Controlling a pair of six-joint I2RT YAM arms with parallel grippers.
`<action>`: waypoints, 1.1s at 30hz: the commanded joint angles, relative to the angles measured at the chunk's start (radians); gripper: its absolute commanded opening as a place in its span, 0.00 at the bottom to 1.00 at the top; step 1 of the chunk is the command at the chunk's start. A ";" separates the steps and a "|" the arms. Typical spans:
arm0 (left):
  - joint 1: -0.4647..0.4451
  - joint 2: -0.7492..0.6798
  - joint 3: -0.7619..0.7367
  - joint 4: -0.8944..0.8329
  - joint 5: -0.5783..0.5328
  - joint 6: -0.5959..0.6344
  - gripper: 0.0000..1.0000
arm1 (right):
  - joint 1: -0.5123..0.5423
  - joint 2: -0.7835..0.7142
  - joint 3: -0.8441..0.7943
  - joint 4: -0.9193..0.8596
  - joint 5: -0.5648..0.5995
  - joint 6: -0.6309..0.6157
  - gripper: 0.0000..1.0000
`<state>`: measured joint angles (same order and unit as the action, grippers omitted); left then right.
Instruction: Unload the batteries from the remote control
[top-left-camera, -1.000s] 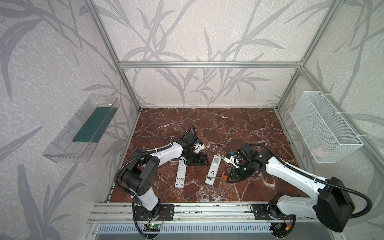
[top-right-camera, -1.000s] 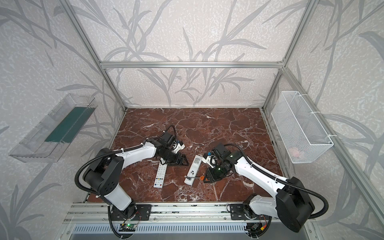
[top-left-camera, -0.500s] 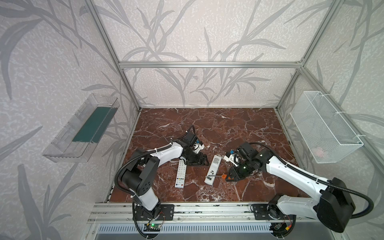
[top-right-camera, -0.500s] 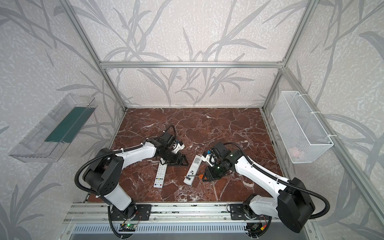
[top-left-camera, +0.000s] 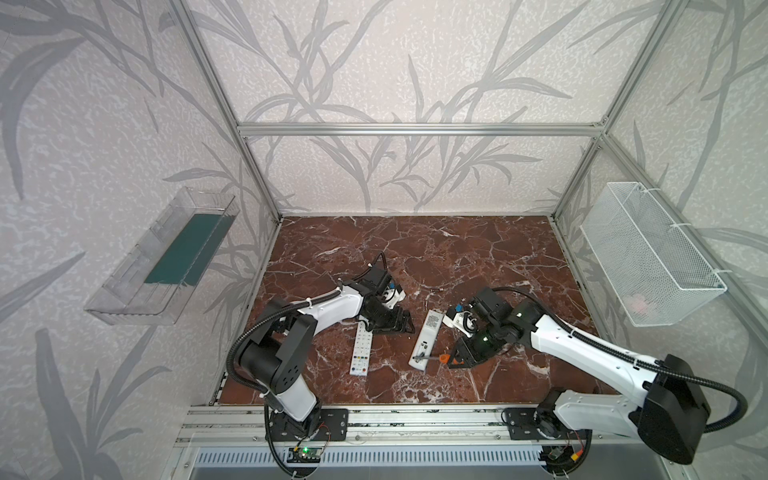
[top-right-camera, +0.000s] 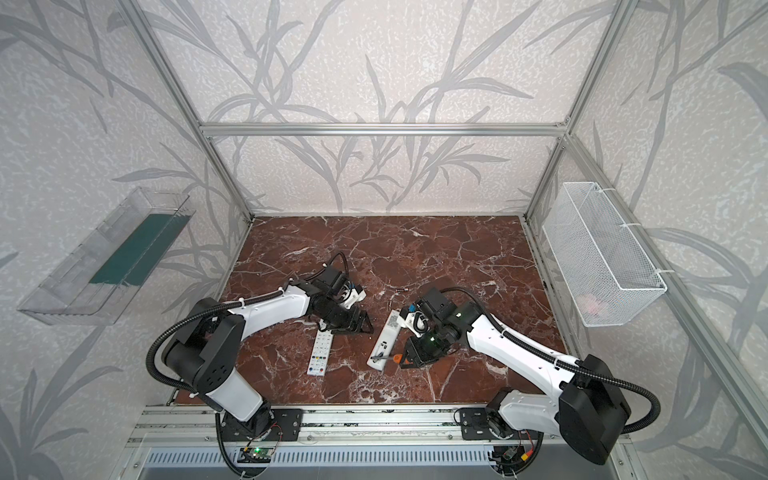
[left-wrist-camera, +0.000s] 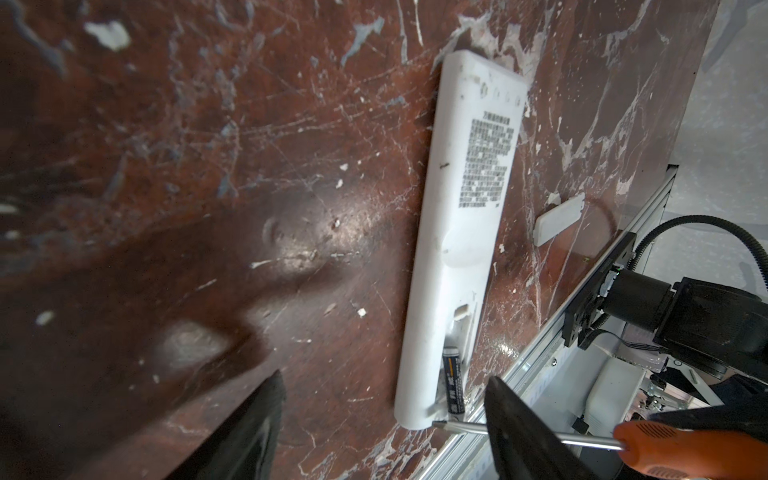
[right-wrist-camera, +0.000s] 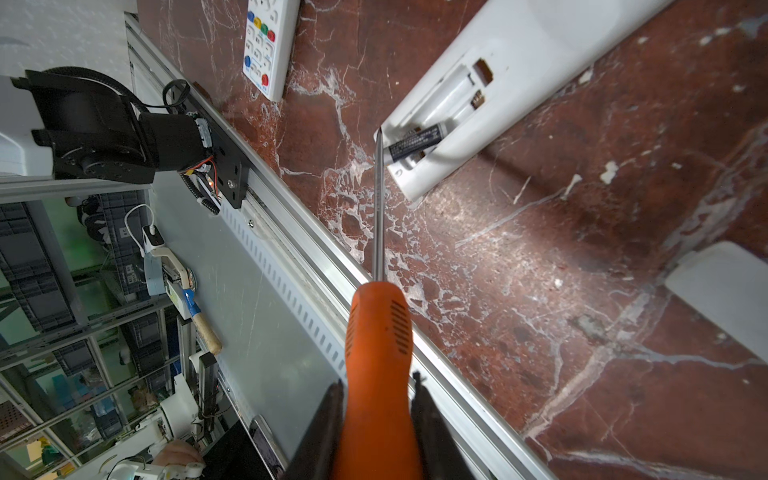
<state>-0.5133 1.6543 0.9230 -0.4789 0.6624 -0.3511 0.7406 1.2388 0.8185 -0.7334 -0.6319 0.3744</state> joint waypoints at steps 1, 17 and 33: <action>0.009 -0.045 -0.013 -0.007 -0.006 0.012 0.77 | 0.015 0.015 0.019 0.016 0.005 0.013 0.00; 0.009 -0.030 -0.023 0.037 0.017 -0.015 0.75 | 0.019 -0.064 0.125 -0.216 0.188 -0.008 0.00; 0.006 -0.021 -0.041 0.064 0.030 -0.025 0.70 | 0.026 -0.005 0.065 -0.171 0.113 -0.002 0.00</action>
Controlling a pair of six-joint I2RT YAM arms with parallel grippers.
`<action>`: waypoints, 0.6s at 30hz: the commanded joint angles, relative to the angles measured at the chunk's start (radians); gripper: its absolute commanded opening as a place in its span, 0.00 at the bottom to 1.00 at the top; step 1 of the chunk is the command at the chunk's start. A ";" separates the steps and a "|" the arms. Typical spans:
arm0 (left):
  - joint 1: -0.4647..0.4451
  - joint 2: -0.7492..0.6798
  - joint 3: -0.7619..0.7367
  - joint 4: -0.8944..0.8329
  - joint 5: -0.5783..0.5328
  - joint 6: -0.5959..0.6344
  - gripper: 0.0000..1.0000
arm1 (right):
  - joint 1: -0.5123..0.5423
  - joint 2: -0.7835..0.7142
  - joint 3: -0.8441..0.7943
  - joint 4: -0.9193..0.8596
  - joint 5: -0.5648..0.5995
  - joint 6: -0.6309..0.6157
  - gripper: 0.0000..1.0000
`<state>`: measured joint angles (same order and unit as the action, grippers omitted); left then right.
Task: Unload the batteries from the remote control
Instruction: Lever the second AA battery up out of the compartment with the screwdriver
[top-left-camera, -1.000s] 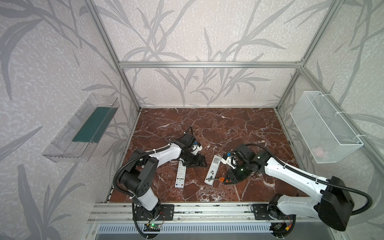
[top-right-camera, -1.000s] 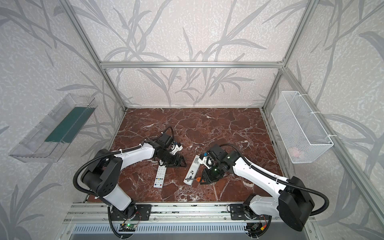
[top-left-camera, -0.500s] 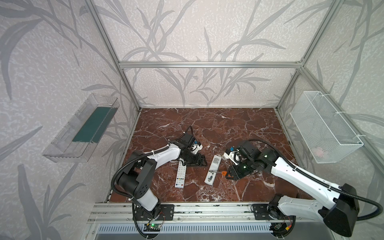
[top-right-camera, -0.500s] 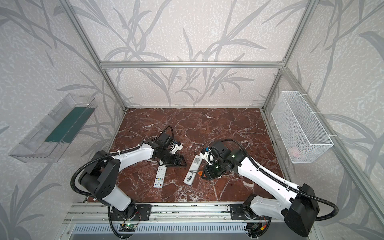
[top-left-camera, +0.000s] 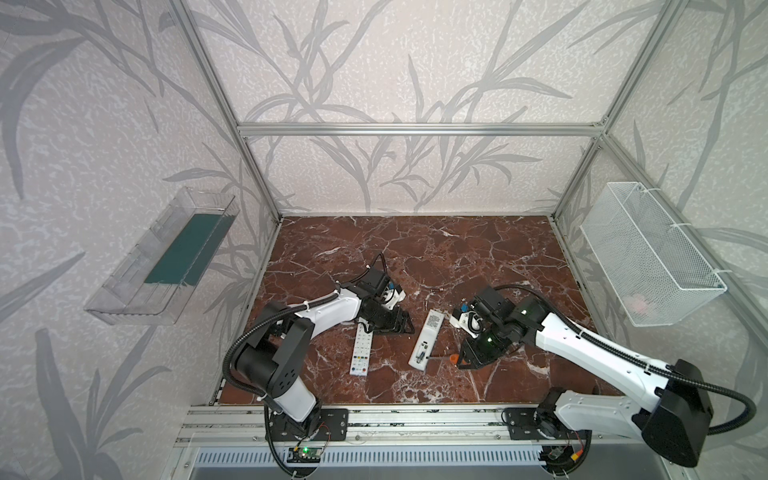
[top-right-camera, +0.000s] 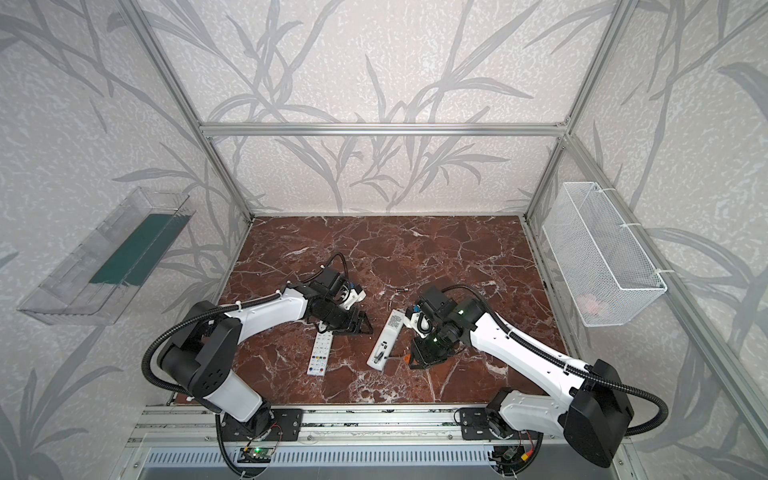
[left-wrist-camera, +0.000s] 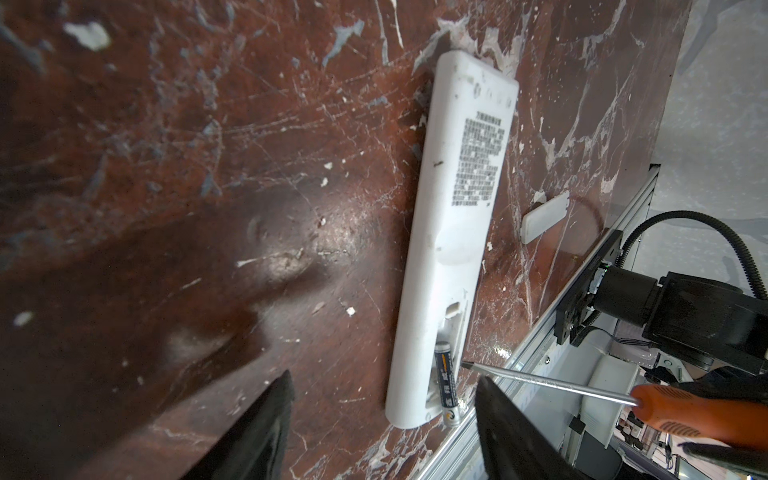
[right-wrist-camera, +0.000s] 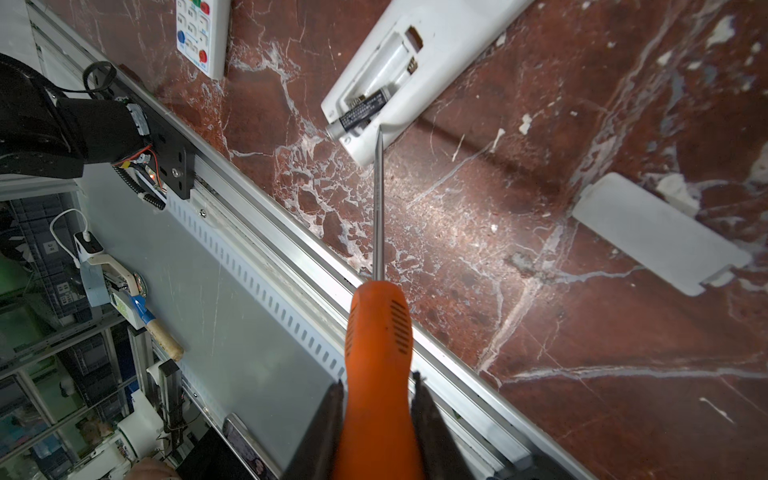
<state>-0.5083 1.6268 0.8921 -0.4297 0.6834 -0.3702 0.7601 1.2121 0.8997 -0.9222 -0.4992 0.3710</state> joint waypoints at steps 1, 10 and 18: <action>0.001 0.009 -0.011 0.014 0.010 -0.006 0.70 | 0.007 0.027 -0.018 0.023 -0.021 0.003 0.00; -0.003 0.022 -0.010 0.015 0.013 -0.004 0.68 | 0.011 0.068 -0.015 0.067 -0.032 0.012 0.00; -0.004 0.018 -0.012 0.013 0.009 -0.002 0.67 | 0.013 0.107 -0.009 0.054 0.023 0.012 0.00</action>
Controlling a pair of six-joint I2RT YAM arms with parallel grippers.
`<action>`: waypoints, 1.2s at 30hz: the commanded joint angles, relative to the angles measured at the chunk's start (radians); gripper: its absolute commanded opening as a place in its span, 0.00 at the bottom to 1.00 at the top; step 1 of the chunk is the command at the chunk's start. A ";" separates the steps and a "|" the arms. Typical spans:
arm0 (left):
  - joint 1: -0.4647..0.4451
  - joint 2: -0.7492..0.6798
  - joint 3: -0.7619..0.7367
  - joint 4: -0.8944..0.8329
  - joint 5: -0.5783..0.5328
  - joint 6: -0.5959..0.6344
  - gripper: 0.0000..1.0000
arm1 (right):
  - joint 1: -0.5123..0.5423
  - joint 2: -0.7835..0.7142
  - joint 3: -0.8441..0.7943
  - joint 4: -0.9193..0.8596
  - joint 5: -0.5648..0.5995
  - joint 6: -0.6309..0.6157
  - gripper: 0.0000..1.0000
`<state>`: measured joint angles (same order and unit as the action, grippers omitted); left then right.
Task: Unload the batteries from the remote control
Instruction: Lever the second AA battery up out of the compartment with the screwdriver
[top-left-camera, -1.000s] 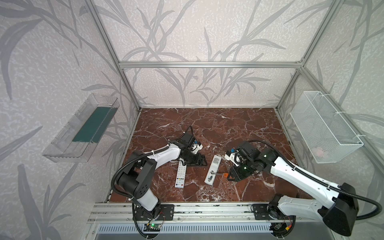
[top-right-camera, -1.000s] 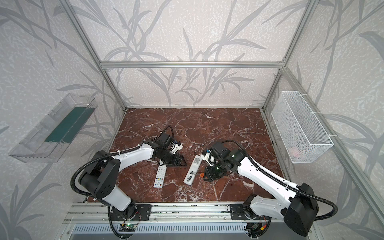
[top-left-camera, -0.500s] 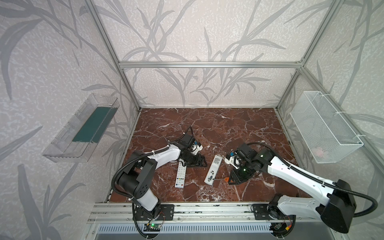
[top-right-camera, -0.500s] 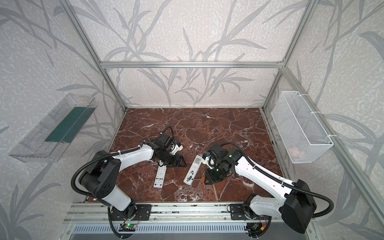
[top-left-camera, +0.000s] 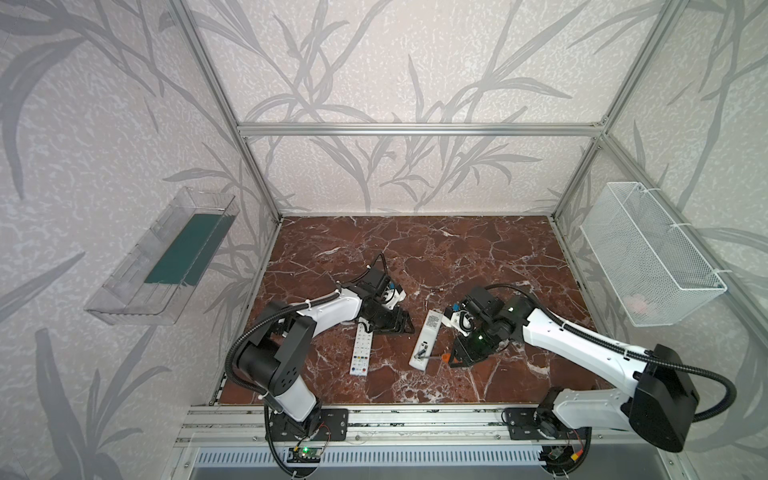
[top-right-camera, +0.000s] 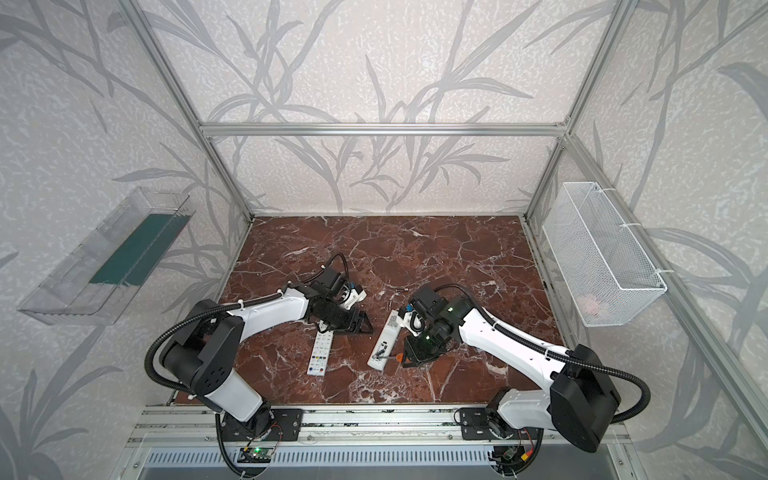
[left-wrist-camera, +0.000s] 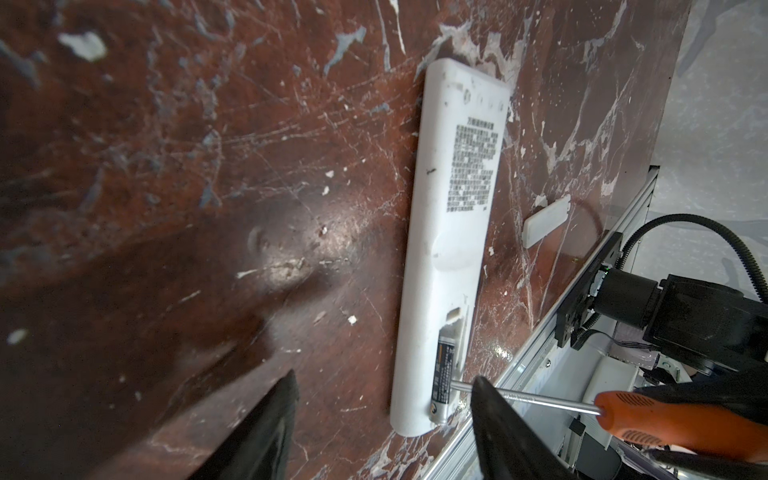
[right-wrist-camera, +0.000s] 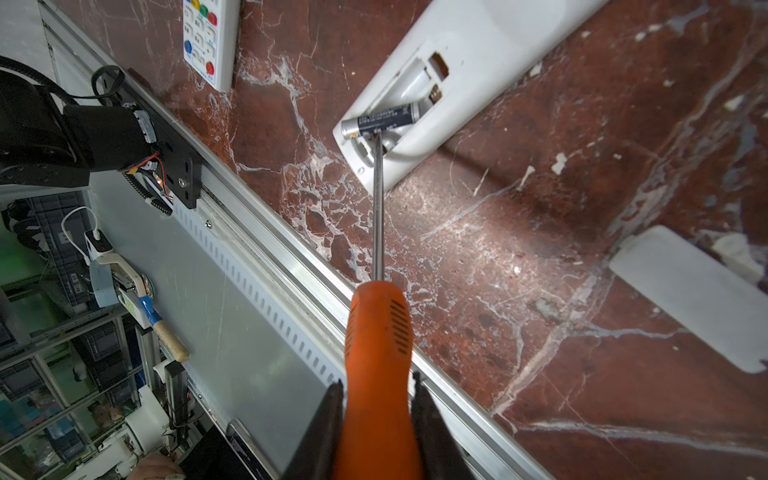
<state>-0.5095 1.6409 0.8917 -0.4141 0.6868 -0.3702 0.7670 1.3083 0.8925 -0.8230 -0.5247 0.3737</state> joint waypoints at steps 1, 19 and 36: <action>-0.002 0.003 -0.010 -0.004 0.006 -0.002 0.67 | 0.006 0.015 0.002 -0.045 0.063 0.011 0.00; -0.002 -0.004 -0.007 -0.012 -0.002 0.006 0.67 | 0.005 0.052 0.112 -0.056 0.166 -0.005 0.00; 0.000 -0.004 -0.004 -0.022 -0.013 0.014 0.67 | 0.005 0.084 0.123 -0.067 0.157 -0.032 0.00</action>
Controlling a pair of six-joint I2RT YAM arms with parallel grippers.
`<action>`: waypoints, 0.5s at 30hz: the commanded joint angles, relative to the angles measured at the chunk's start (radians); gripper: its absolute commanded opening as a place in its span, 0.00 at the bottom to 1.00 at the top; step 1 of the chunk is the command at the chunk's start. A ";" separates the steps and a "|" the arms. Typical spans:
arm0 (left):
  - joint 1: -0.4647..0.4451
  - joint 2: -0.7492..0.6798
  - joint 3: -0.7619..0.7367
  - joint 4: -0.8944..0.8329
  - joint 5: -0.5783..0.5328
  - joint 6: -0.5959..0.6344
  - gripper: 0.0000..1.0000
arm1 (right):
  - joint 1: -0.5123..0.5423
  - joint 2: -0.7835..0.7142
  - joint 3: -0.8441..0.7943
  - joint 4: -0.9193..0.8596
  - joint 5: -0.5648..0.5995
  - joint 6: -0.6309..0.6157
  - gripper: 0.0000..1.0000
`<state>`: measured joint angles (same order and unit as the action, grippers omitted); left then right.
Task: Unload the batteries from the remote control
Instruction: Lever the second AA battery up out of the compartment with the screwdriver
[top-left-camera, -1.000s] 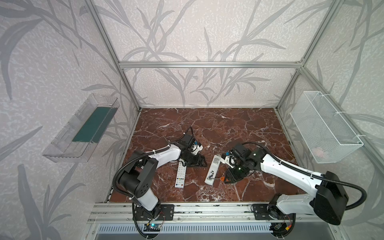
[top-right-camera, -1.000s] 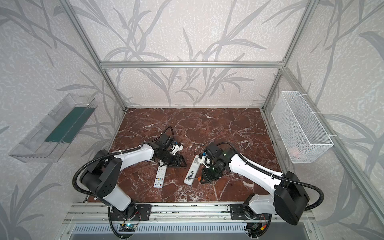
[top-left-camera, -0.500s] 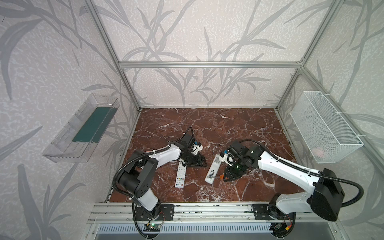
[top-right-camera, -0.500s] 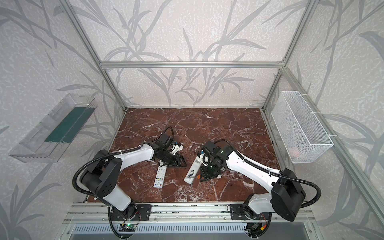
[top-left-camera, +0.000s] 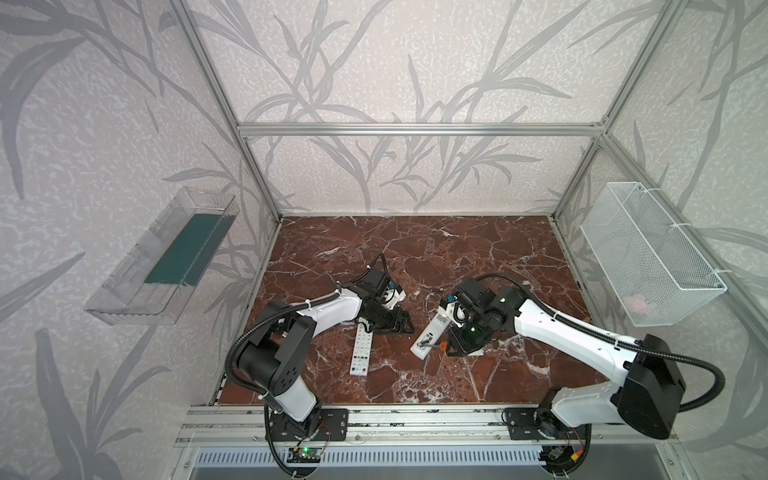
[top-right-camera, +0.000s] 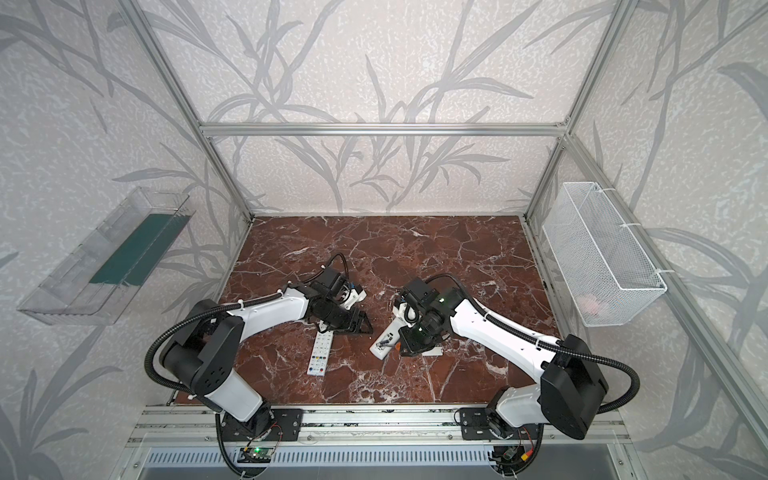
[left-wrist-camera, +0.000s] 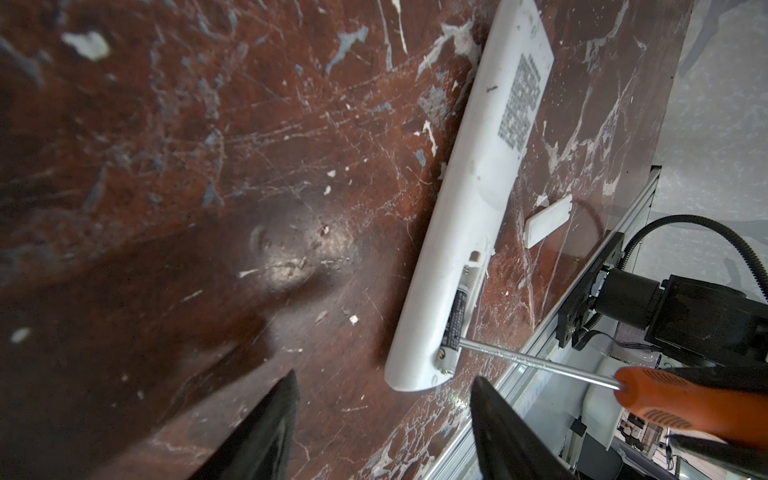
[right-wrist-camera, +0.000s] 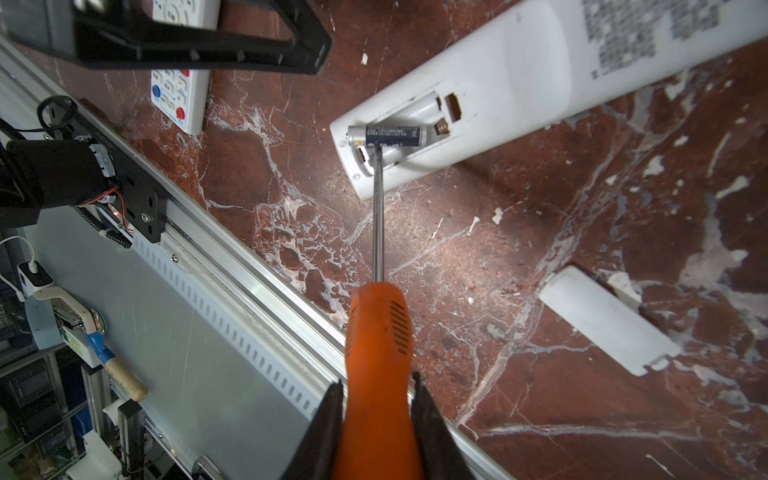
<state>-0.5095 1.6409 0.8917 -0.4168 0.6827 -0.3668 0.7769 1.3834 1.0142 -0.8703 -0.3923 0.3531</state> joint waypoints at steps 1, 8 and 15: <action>-0.001 -0.004 -0.004 -0.018 -0.009 0.011 0.67 | -0.005 0.008 -0.007 -0.017 0.020 -0.009 0.00; 0.000 0.012 0.002 -0.019 -0.008 0.014 0.67 | -0.007 -0.027 -0.021 -0.023 0.007 -0.003 0.00; -0.001 0.022 0.000 -0.011 -0.003 0.012 0.67 | -0.013 -0.047 -0.024 -0.051 0.023 -0.007 0.00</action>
<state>-0.5095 1.6474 0.8917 -0.4171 0.6827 -0.3664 0.7704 1.3605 1.0050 -0.8795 -0.3866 0.3496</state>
